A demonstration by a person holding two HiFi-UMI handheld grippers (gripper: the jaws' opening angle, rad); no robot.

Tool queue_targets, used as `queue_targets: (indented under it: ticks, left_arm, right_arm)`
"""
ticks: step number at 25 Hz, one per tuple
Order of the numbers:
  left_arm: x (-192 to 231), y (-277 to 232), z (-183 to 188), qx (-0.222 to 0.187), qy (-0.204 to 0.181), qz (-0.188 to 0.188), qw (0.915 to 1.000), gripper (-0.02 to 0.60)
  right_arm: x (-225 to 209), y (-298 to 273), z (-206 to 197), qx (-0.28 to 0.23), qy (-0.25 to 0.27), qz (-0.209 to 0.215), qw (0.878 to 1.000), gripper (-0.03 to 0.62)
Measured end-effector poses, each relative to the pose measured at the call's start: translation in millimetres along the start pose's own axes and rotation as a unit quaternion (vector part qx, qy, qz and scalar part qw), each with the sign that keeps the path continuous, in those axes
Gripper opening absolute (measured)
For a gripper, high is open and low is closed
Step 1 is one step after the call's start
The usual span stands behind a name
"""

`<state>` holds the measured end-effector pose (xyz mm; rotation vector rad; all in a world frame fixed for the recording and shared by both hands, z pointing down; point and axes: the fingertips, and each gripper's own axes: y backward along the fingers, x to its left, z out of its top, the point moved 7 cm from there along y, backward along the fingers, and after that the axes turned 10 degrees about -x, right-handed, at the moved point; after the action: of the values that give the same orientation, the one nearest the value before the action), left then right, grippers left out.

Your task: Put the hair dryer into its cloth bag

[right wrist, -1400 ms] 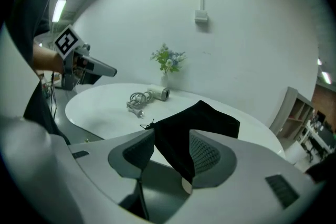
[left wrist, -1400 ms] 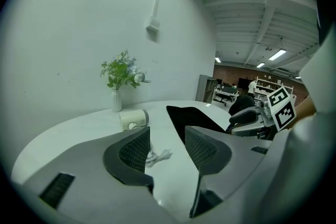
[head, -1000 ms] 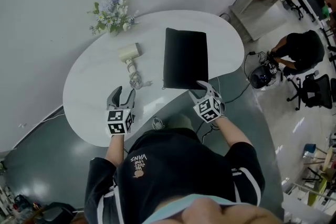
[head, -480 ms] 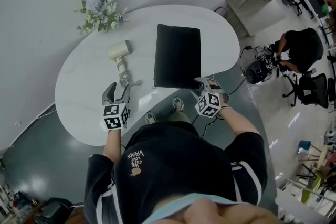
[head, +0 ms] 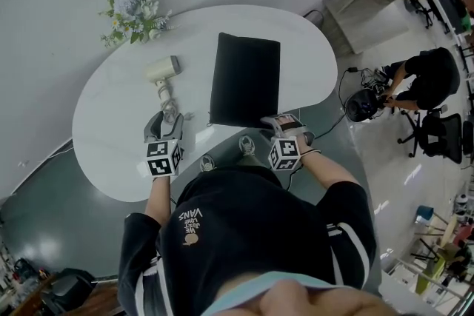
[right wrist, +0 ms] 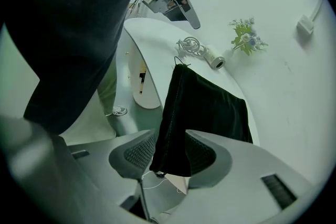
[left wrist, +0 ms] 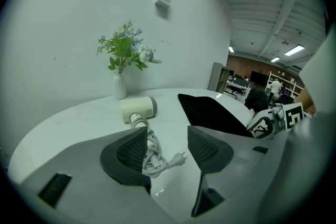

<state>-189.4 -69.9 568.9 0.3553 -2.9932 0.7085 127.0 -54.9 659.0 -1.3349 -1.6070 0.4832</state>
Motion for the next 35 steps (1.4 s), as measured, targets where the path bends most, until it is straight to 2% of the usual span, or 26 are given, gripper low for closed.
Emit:
queue_targets:
  ticks: [3, 7, 9, 12, 16, 20, 27, 29, 33, 35]
  left_arm:
    - [-1.8, -3.0, -1.2, 0.003, 0.0, 0.001, 1.0, 0.239]
    - [-0.8, -4.3, -4.1, 0.007, 0.004, 0.003, 1.0, 0.239]
    - [2.6, -4.1, -6.2, 0.009, 0.005, 0.005, 0.9999, 0.239]
    - [10.0, -4.6, -9.3, 0.013, 0.004, 0.01, 0.9999, 0.239]
    - [20.9, -8.4, -12.6, 0.016, -0.002, 0.01, 0.9998, 0.251]
    - [30.3, -18.3, -10.3, 0.019, -0.008, 0.007, 0.9998, 0.283]
    - [48.1, -49.9, -2.6, 0.044, -0.019, 0.016, 0.9987, 0.332]
    - [53.7, -61.7, -1.7, 0.063, -0.008, 0.027, 0.9976, 0.341]
    - [71.4, -87.7, -4.1, 0.098, 0.019, 0.054, 0.9936, 0.345]
    - [76.5, -98.6, -4.3, 0.119, 0.026, 0.057, 0.9909, 0.35]
  right_arm:
    - [-1.2, -6.2, -0.6, 0.0, 0.005, -0.001, 1.0, 0.186]
    - [-6.4, -10.1, -1.2, -0.005, 0.007, -0.008, 1.0, 0.067]
    - [-11.9, -10.3, 1.8, -0.017, -0.023, -0.013, 1.0, 0.057]
    - [-23.3, -12.5, 9.2, -0.035, -0.098, -0.013, 0.994, 0.054]
    - [-40.6, -16.5, 18.4, -0.053, -0.195, -0.021, 0.979, 0.051]
    - [-56.9, -23.1, 26.0, -0.07, -0.268, -0.031, 0.96, 0.051]
    - [-77.0, -38.9, 38.0, -0.087, -0.327, -0.038, 0.94, 0.051]
    - [-82.0, -41.6, 40.3, -0.088, -0.346, -0.041, 0.933, 0.051]
    - [-89.9, -50.7, 45.5, -0.09, -0.406, -0.042, 0.909, 0.051]
    - [-96.6, -54.9, 53.0, -0.101, -0.419, -0.041, 0.901, 0.051]
